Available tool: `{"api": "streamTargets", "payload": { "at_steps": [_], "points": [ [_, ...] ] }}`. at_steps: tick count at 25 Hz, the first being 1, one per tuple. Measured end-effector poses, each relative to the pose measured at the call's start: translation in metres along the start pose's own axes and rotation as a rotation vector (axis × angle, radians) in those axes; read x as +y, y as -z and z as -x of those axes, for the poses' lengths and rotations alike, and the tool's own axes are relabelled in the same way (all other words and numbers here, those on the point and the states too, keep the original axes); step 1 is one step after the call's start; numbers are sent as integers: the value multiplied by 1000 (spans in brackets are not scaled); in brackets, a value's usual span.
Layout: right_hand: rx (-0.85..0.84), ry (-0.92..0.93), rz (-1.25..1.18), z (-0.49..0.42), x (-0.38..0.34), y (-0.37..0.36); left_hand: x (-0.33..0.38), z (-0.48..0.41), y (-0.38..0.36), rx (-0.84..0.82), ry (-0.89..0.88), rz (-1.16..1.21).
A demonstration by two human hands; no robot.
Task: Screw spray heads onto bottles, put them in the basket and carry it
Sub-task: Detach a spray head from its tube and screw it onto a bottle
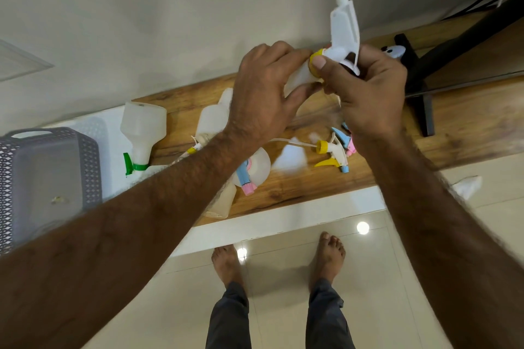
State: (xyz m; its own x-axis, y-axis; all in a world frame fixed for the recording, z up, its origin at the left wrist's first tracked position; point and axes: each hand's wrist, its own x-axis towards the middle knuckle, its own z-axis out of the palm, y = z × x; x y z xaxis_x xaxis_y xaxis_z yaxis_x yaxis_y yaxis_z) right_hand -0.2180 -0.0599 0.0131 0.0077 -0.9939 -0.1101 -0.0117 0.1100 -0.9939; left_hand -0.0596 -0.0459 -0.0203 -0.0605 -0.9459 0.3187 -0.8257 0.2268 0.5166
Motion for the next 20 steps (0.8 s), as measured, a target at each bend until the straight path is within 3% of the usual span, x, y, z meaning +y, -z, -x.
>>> {"api": "streamTargets", "payload": {
  "at_steps": [4, 8, 10, 12, 16, 20],
  "points": [
    [-40, 0, 40, 0, 3, -11, -9, 5, 5, -5, 34, -10],
    [159, -42, 293, 6, 11, -39, -11, 17, 5, 4, 47, -37],
    [174, -57, 429, 8, 11, -43, -11, 21, 4, -3, 89, -32],
    [90, -55, 420, 9, 12, -37, -12, 21, 4, -17, 109, -30],
    [-178, -15, 166, 9, 18, -13, -16, 21, 3, -36, 82, -19],
    [-180, -23, 264, 5, 23, -5, -19, 28, -1, -52, 68, -25]
  ]
}}
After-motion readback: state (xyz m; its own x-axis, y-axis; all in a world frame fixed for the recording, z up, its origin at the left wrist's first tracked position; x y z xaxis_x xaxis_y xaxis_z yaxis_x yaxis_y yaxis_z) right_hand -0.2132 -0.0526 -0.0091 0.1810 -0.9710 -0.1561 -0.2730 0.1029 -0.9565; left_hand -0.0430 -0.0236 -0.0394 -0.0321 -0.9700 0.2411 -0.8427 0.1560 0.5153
